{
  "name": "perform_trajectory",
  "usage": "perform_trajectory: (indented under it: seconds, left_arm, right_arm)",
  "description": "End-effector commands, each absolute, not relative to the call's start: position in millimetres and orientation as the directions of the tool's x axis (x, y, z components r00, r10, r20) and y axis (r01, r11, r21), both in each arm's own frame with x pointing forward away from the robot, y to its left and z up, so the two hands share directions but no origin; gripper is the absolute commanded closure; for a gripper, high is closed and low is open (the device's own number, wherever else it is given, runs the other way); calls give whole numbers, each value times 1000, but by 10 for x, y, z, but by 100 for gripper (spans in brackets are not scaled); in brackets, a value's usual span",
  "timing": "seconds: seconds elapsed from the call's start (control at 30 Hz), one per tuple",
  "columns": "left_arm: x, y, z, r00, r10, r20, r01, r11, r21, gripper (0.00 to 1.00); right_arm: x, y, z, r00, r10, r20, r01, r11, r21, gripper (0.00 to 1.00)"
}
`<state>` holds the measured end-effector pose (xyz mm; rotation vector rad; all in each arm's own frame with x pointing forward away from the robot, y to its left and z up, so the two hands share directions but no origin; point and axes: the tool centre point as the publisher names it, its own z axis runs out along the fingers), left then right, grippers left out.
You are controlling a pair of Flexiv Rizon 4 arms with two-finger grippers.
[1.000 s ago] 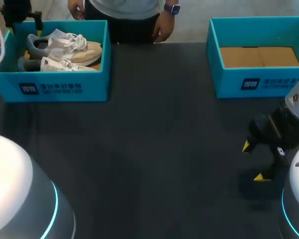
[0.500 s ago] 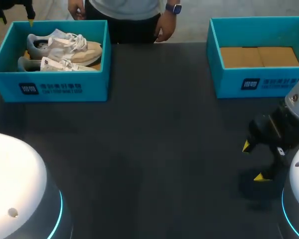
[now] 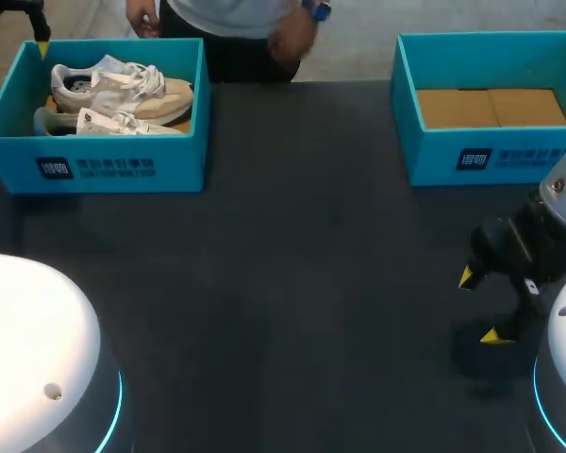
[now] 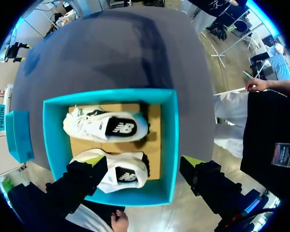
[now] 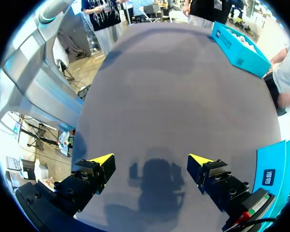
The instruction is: Take the shoe out of the shoebox, open the shoe tongue, remove and reinsert the insole, then place the shoe into the shoebox
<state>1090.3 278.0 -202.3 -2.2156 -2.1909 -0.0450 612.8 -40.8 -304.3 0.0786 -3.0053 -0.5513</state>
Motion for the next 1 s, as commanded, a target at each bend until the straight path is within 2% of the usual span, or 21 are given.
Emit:
perform_trajectory:
  seconds: [0.03,0.33,0.8,1.0]
  left_arm:
    - [10657,2803,-2092,8,999,40,998,-11,58,0]
    - [10458,2855,-2298,21,999,36,1000,-22,20,0]
    - [10492,2849,-2322,8,998,61,1000,-10,28,0]
    - [10547,2826,-2494,40,997,73,999,-38,-30,0]
  right_arm:
    - [6121,-403,-3050,-995,-64,73,-34,935,354,0]
    - [6121,-403,-3050,-995,-64,73,-34,935,354,0]
    - [6121,-403,-3050,-995,-64,73,-34,935,354,0]
    - [6121,-403,-3050,-995,-64,73,-34,935,354,0]
